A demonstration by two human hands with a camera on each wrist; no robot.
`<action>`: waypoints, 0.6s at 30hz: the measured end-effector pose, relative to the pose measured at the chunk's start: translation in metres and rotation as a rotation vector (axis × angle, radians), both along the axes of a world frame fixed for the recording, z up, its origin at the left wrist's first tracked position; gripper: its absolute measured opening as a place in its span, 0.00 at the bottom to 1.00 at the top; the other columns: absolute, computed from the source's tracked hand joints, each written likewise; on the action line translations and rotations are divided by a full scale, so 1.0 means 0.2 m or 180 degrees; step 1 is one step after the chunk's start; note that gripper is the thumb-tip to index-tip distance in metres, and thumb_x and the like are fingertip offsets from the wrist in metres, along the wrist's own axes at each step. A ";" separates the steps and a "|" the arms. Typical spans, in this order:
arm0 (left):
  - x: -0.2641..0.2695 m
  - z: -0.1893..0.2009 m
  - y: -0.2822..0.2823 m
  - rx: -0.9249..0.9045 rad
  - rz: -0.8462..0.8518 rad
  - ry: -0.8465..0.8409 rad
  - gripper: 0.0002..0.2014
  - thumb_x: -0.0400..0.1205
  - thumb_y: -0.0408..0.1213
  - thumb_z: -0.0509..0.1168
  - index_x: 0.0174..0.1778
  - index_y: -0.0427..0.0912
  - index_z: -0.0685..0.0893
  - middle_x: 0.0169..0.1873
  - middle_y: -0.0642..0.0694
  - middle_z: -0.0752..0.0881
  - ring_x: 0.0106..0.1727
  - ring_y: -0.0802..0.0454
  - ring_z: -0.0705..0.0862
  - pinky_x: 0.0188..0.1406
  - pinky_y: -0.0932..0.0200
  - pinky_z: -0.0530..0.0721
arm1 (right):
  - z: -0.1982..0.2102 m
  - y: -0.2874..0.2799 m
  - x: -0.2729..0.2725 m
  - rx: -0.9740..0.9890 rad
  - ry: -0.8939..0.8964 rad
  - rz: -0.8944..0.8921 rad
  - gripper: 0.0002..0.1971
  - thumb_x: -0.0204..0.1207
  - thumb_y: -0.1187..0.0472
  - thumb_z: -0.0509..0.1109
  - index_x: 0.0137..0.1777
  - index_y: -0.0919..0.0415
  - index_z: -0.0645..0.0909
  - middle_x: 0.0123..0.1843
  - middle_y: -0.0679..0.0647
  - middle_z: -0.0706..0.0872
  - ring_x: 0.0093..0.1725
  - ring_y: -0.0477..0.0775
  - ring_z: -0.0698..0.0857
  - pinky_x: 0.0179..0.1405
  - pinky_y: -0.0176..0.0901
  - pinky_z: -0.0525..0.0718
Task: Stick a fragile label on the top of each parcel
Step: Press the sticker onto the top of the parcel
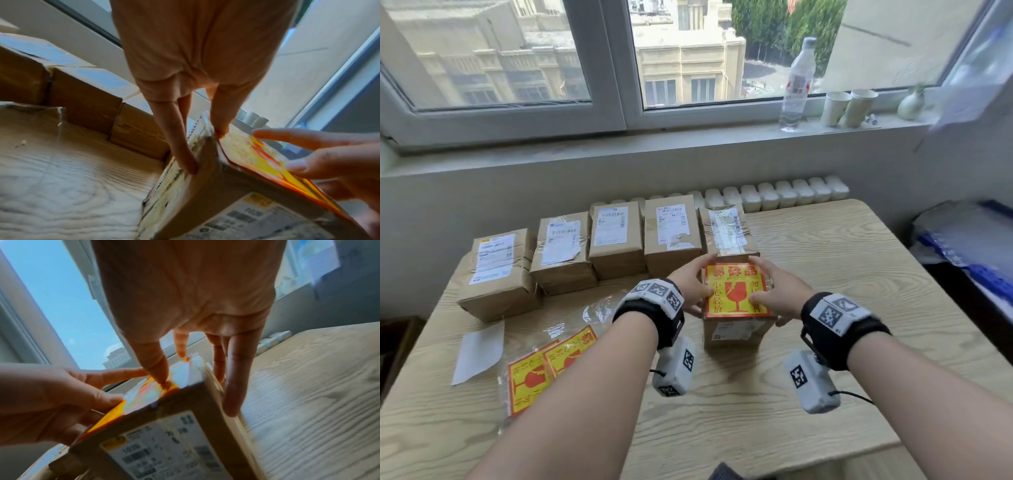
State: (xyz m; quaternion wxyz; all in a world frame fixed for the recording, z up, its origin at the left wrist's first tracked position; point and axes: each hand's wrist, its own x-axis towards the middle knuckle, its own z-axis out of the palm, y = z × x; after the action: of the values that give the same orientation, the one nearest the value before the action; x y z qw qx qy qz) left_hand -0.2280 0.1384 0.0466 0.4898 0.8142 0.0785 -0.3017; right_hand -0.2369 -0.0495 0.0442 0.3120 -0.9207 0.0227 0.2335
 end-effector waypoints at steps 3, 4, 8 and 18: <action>0.00 0.01 -0.04 0.0186 -0.0357 -0.0060 0.34 0.84 0.28 0.60 0.78 0.68 0.61 0.61 0.41 0.82 0.54 0.43 0.88 0.43 0.43 0.91 | 0.00 -0.05 0.00 -0.0089 0.0072 -0.0011 0.38 0.76 0.55 0.70 0.81 0.35 0.55 0.68 0.55 0.76 0.44 0.55 0.87 0.29 0.48 0.90; 0.00 0.02 -0.06 0.0228 -0.0464 -0.0045 0.34 0.84 0.27 0.60 0.78 0.69 0.61 0.62 0.41 0.81 0.55 0.43 0.88 0.44 0.41 0.90 | 0.00 -0.06 0.00 -0.0184 0.0040 0.0029 0.37 0.75 0.52 0.70 0.80 0.33 0.55 0.69 0.56 0.74 0.44 0.55 0.87 0.30 0.47 0.90; 0.02 0.06 -0.11 0.0581 -0.0791 -0.0002 0.33 0.83 0.25 0.58 0.76 0.67 0.65 0.62 0.40 0.81 0.53 0.39 0.89 0.42 0.41 0.91 | 0.01 -0.03 0.03 -0.0801 -0.0125 0.0476 0.31 0.77 0.45 0.64 0.79 0.31 0.56 0.72 0.57 0.69 0.58 0.57 0.83 0.48 0.47 0.87; 0.04 0.02 -0.03 0.0233 -0.0176 -0.0163 0.18 0.82 0.32 0.67 0.69 0.42 0.80 0.54 0.40 0.88 0.45 0.44 0.91 0.43 0.53 0.91 | 0.00 -0.12 0.09 -0.0096 -0.0050 0.0120 0.17 0.81 0.53 0.67 0.68 0.53 0.77 0.59 0.54 0.84 0.48 0.52 0.87 0.31 0.41 0.88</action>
State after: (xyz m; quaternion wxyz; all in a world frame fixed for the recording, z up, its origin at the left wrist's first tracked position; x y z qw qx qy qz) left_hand -0.2195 0.1324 0.0501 0.4530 0.8409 0.0545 -0.2911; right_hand -0.2184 -0.0732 0.0439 0.2938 -0.9273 0.0064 0.2318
